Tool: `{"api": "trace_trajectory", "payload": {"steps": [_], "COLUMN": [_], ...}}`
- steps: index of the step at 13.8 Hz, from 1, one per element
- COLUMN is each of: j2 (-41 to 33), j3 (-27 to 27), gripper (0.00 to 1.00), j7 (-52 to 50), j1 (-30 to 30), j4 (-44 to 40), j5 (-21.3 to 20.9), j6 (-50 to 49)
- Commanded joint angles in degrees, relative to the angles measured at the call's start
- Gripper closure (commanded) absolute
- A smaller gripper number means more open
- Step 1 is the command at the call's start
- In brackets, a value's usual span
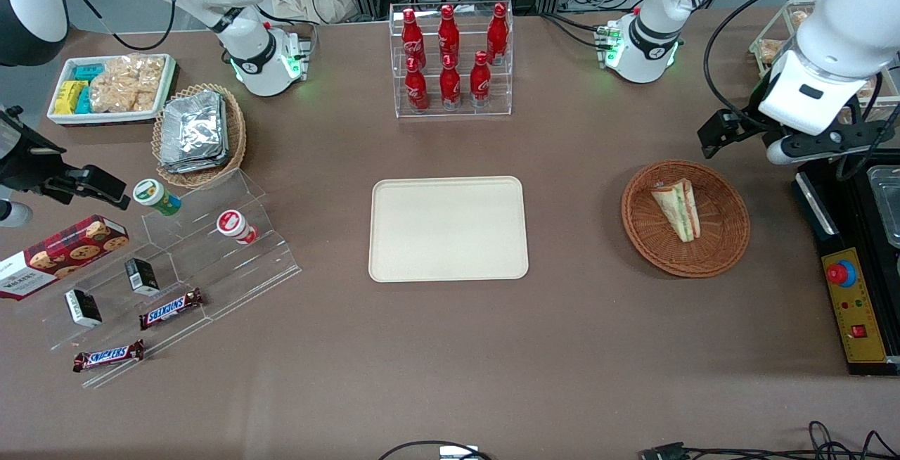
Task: Place sandwich from basket to tray
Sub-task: 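Lower the left gripper into the wicker basket and grasp the wrapped sandwich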
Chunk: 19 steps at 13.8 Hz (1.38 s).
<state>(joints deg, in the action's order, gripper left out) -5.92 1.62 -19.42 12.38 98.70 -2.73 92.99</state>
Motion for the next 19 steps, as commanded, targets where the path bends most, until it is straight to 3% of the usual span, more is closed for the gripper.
{"api": "trace_trajectory", "payload": {"steps": [1,5,7,13,19], "j2": [0.3,1.5,0.9,-1.5,5.6], "j3": [1.4,1.5,3.1,8.2,8.7], "gripper": [0.00,0.00,0.00,0.00,0.00], "j7": [1.2,1.3,1.2,0.4,-5.4], "j1": [1.0,0.7,0.7,0.6,0.6], "j4": [-1.9,-2.6,1.8,28.0,41.8], "j5": [-0.2,-0.3,-0.6,-0.6,-0.3], "j6": [-2.5,-4.2,-2.8,23.9,46.7]}}
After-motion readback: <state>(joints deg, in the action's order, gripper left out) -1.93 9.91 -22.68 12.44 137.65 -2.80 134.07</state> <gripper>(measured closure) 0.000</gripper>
